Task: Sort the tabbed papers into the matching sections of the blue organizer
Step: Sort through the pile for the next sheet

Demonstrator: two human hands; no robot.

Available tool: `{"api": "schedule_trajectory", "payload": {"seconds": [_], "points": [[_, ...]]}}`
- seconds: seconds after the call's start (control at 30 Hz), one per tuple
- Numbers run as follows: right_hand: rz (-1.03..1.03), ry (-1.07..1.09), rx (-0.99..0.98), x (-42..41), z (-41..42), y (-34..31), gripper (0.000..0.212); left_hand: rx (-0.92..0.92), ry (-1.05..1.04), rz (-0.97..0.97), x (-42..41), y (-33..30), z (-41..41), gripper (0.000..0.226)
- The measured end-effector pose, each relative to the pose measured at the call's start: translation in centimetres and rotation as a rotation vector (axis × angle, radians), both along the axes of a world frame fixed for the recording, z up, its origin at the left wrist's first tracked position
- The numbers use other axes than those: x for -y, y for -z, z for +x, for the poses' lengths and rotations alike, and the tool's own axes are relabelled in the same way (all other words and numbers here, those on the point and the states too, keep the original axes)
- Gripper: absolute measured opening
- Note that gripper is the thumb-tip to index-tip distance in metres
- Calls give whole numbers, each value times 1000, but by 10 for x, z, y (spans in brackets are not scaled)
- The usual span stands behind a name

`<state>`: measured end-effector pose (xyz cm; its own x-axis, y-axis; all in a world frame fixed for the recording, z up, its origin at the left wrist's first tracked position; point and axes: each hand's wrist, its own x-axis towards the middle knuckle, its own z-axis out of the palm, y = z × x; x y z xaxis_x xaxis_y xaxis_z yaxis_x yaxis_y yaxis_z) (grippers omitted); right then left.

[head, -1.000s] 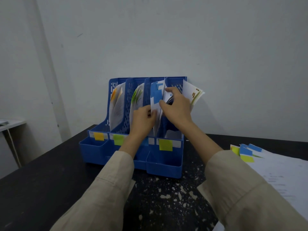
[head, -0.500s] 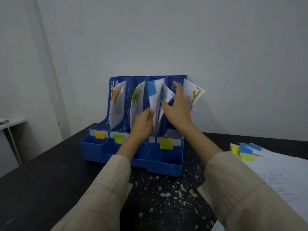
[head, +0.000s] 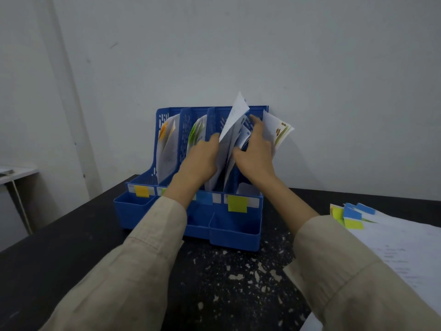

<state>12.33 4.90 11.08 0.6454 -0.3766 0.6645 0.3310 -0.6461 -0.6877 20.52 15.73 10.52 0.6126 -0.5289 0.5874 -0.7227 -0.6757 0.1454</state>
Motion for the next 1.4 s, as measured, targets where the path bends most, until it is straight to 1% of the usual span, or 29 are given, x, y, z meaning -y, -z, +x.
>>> {"api": "schedule_trajectory", "payload": {"seconds": [0.07,0.13,0.27,0.37,0.43,0.5,0.57,0.6,0.67,0.7,0.77,0.87,0.9,0.97,1.0,1.03,1.07,1.1,1.17,1.23,1.3,1.4], "points": [[10,-1,3,1,0,0,69,-23,21,35,1,1,-3,53],[26,2,-1,0,0,0,69,-86,58,48,3,7,-6,48],[0,15,-16,0,0,1,69,-296,138,-58,5,22,-16,28],[-17,14,-15,-1,-2,1,70,-485,125,-72,5,28,-18,18],[-31,0,-2,-4,-5,0,70,-565,114,-56,5,26,-17,11],[-24,-12,-3,-6,-6,-1,72,-606,107,-17,5,21,-17,19],[-11,-20,-26,-9,-6,0,78,-632,114,28,3,18,-15,16],[-4,-29,-36,-11,-6,1,83,-647,127,45,1,18,-13,21],[9,-57,-56,-12,-5,5,88,-680,171,87,-2,16,-12,45],[12,-70,-77,-12,-3,8,87,-700,188,90,-3,16,-12,52],[5,-75,-135,-11,0,12,74,-750,227,22,-3,16,-11,58],[-20,-51,-168,-8,2,17,42,-828,276,-225,-2,13,-13,39],[-31,-50,-171,-7,1,18,37,-852,292,-323,0,13,-11,35],[-49,-75,-179,-6,-1,18,40,-850,321,-471,0,10,-12,28],[-57,-90,-180,-6,-2,17,42,-825,339,-505,1,8,-12,27],[-61,-102,-177,-6,-2,17,43,-782,342,-509,1,7,-12,33],[-58,-112,-173,-6,-3,16,42,-726,332,-492,1,5,-13,40],[-50,-119,-170,-6,-2,16,40,-663,317,-461,1,5,-15,41],[-30,-125,-162,-8,-2,17,38,-551,289,-423,3,6,-16,25],[-31,-114,-152,-10,-1,18,38,-466,235,-394,6,8,-16,23],[-66,-82,-178,-12,1,21,36,-425,208,-362,8,12,-13,28],[-126,-14,-265,-17,4,24,34,-450,179,-345,9,16,-11,35]]}}
